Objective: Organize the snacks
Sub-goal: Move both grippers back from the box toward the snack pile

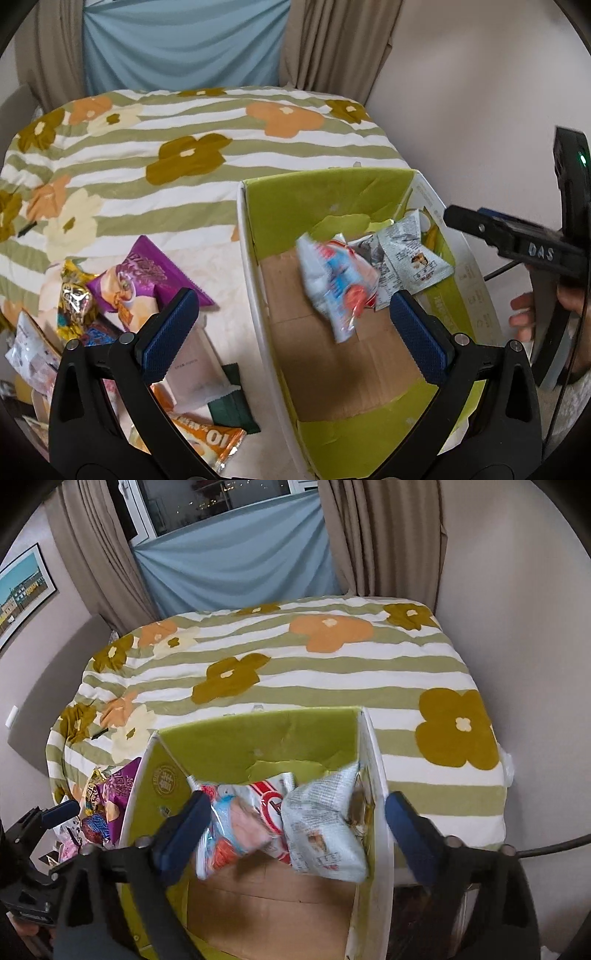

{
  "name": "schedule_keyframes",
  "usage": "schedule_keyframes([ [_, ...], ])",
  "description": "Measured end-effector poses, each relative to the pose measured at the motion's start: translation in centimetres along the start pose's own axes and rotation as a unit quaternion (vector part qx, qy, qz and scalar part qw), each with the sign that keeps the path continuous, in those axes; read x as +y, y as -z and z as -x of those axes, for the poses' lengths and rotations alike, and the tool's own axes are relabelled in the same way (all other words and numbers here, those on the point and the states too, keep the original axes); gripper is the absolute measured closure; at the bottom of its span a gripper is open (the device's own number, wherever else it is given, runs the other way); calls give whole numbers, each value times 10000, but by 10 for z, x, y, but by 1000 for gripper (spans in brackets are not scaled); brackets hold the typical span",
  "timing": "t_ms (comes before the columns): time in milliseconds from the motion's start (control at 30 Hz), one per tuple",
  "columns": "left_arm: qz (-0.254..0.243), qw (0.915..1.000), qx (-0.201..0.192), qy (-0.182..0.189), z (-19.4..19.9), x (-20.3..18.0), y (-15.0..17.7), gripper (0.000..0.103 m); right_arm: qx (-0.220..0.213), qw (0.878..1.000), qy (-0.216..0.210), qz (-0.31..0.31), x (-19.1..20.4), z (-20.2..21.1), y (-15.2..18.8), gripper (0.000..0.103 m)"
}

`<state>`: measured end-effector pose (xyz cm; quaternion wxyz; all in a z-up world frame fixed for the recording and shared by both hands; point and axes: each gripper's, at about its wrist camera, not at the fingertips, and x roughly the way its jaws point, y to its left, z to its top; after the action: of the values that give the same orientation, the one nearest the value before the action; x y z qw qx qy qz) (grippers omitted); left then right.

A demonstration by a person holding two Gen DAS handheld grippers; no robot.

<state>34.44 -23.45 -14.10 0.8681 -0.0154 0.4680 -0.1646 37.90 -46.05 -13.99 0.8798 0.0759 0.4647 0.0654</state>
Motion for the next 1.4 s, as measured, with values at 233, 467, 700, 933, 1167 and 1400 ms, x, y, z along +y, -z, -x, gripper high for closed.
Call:
schedule_keyframes([
  [233,-78,9999,-90,-88,14,-9,0,1,-264,9996,-11,29,1,23,18,8],
  [467,-168,9988,-282,-362,42,-15,-6,1,-429,9985,3,341,9,44,12,8],
  [700,-135,9976,-475,-489,85,-3,5,1,-620,9968,-147,484,31,79,15,8],
  [933,82,9966,-598,-554,138,48,47,1,-771,9945,-392,589,83,110,39,8],
  [1167,178,9937,-648,-892,197,137,94,1,-801,9942,-534,490,162,121,79,8],
  [1400,352,9936,-522,-939,230,220,146,1,-661,9949,-718,271,241,110,127,8],
])
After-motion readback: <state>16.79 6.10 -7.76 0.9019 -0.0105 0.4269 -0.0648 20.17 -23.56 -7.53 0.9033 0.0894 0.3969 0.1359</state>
